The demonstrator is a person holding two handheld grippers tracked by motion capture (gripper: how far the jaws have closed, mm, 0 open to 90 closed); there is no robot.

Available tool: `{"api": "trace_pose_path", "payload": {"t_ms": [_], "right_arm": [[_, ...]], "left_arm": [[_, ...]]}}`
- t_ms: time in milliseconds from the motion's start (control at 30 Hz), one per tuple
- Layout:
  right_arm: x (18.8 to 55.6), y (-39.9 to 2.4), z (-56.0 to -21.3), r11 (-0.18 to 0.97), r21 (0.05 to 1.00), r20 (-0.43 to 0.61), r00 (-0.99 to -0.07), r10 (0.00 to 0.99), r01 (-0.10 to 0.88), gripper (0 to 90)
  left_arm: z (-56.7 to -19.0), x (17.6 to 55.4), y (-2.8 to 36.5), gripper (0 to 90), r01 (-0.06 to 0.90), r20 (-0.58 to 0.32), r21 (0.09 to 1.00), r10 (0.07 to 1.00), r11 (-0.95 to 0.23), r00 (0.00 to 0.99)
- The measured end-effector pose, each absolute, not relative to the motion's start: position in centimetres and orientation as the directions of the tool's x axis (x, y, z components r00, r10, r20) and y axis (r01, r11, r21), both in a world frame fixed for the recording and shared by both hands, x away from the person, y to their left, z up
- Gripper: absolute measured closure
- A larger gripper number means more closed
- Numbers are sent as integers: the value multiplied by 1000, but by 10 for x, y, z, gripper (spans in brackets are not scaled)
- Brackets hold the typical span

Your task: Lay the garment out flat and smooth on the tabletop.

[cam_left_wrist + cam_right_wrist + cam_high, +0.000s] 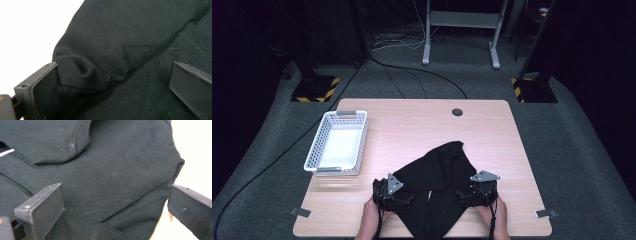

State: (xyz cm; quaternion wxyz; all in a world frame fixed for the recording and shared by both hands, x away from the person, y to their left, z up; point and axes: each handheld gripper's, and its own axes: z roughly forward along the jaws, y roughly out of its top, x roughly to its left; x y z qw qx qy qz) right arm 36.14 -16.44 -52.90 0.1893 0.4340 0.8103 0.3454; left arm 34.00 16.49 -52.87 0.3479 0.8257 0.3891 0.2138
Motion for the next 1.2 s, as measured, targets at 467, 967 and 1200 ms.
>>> {"api": "trace_pose_path", "payload": {"t_ms": [467, 967, 1200], "right_arm": [[366, -165, -528, 346, 730, 55, -555, 830, 589, 0], [368, -172, -527, 295, 752, 104, -548, 830, 590, 3], [368, -173, -527, 295, 754, 116, -561, 820, 587, 16]], "left_arm": [[-506, 330, 160, 5, 441, 115, 782, 796, -441, 594], [-505, 362, 81, 32, 419, 100, 739, 701, -528, 706], [-514, 364, 56, 165, 408, 144, 688, 663, -601, 734]]}}
